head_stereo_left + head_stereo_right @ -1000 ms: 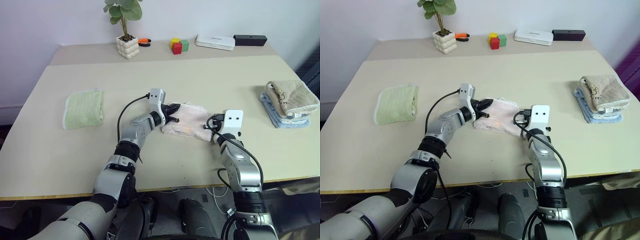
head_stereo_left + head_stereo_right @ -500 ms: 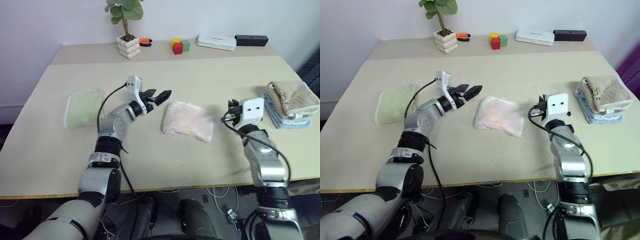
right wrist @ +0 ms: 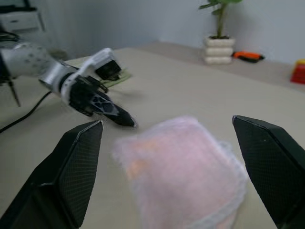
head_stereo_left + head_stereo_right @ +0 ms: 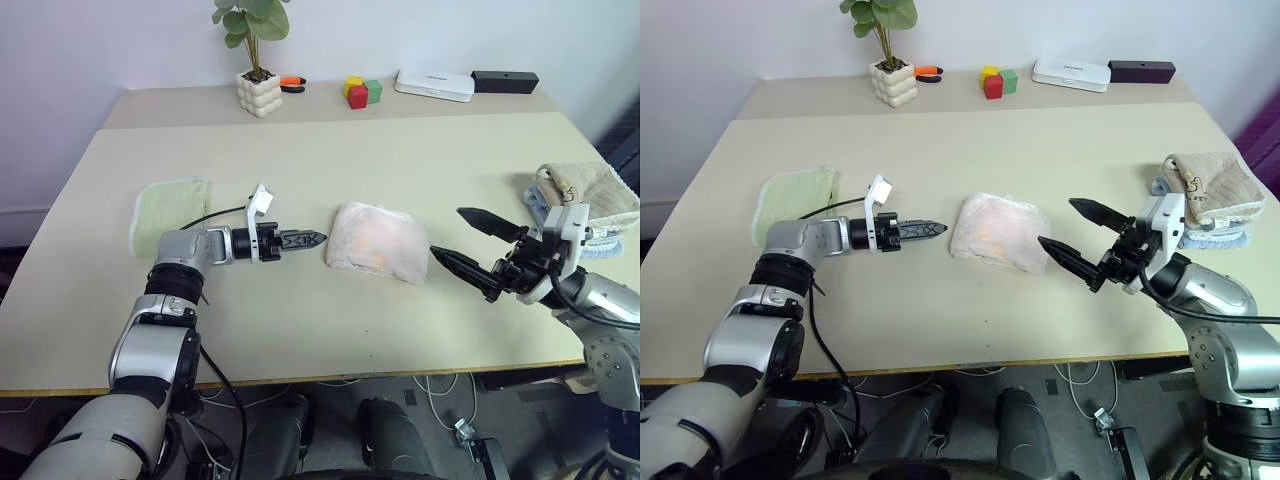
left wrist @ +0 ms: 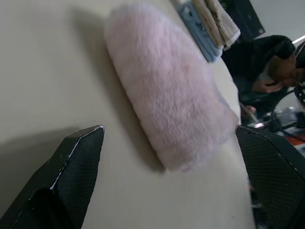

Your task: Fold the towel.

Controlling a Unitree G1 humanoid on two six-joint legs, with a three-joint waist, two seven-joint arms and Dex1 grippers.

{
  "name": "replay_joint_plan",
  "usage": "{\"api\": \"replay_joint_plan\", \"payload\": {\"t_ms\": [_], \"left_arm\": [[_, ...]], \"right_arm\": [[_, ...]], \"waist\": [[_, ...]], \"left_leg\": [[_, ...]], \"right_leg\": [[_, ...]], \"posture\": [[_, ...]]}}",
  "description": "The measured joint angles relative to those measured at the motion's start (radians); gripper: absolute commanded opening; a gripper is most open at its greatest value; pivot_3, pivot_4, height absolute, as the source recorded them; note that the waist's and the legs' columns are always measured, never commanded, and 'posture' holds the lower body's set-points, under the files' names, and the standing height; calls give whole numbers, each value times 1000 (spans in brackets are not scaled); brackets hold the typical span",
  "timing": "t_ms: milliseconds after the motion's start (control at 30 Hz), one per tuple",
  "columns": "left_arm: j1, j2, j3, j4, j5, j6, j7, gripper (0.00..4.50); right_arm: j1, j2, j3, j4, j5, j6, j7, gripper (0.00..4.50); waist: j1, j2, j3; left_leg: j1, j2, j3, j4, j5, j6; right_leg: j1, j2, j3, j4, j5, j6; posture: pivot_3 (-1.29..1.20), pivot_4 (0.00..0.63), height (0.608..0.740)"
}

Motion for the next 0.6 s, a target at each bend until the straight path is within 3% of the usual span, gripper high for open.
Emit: {"api": "replay_joint_plan", "payload": {"t_ms": [300,600], "left_arm": [[-42,-55,-47,28,24,65,-41,4500],[-149,-172,58,241,23,-18,102,4500]], "right_arm": [[3,-15,-2,-20,-11,5,-7,4436],[-5,-15,-2,-20,-44,-10,-42,4436]], "waist": [[4,0,0],[10,0,0]], "left_leg": [[0,0,0,0,0,0],[0,0,0,2,0,0]], "right_leg": [[0,-1,0,0,0,0],[2,-1,-1,-1,0,0]], "posture": [[0,150,740],[0,150,740]]}}
